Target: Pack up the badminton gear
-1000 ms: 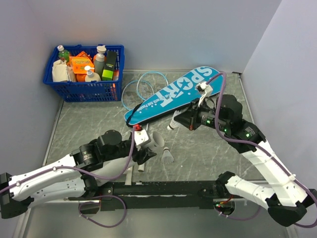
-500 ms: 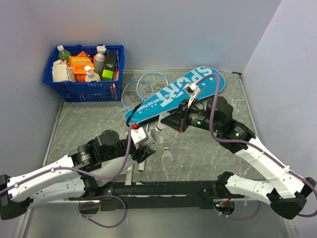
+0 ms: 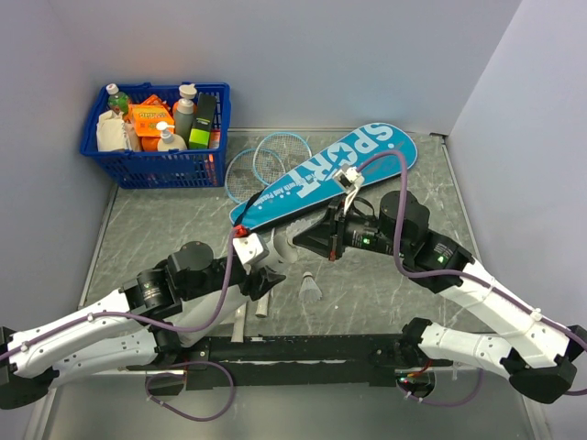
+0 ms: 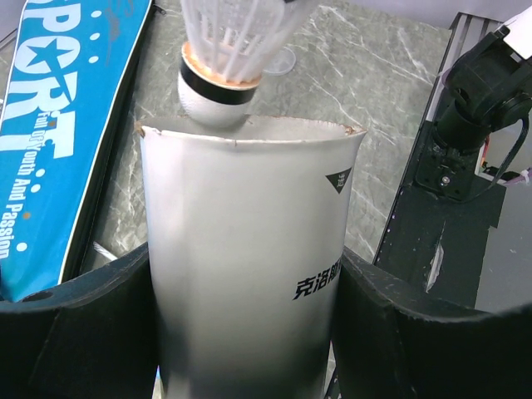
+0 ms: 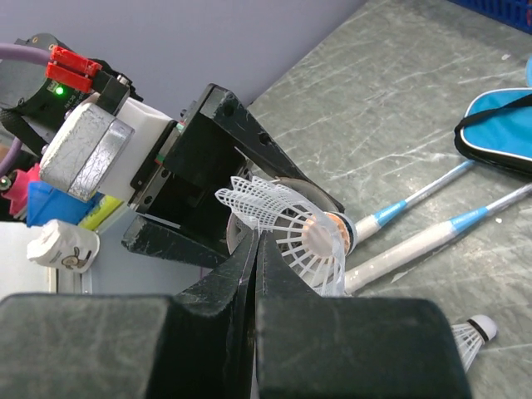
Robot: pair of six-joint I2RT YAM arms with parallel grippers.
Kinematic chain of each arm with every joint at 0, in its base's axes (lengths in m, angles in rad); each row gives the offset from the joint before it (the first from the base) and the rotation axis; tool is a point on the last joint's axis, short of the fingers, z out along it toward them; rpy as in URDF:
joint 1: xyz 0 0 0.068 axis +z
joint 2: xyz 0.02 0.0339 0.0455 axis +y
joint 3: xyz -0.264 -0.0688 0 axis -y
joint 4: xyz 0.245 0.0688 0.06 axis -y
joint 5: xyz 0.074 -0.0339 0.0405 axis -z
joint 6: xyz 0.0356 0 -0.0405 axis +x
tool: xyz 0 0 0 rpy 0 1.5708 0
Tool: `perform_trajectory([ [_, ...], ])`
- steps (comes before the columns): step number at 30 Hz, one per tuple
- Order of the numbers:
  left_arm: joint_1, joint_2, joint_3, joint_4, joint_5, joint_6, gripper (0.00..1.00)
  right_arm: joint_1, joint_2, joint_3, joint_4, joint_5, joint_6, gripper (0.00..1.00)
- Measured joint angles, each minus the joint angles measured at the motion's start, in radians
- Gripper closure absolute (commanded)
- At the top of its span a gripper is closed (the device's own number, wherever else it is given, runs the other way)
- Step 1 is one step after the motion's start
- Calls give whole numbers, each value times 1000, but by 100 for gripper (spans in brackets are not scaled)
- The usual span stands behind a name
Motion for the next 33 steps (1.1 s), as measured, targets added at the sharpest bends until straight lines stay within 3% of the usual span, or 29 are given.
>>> perform_trajectory([
  [33,0,3,0,5,18,-1,99,36,-42,29,-79,96,-10,100],
])
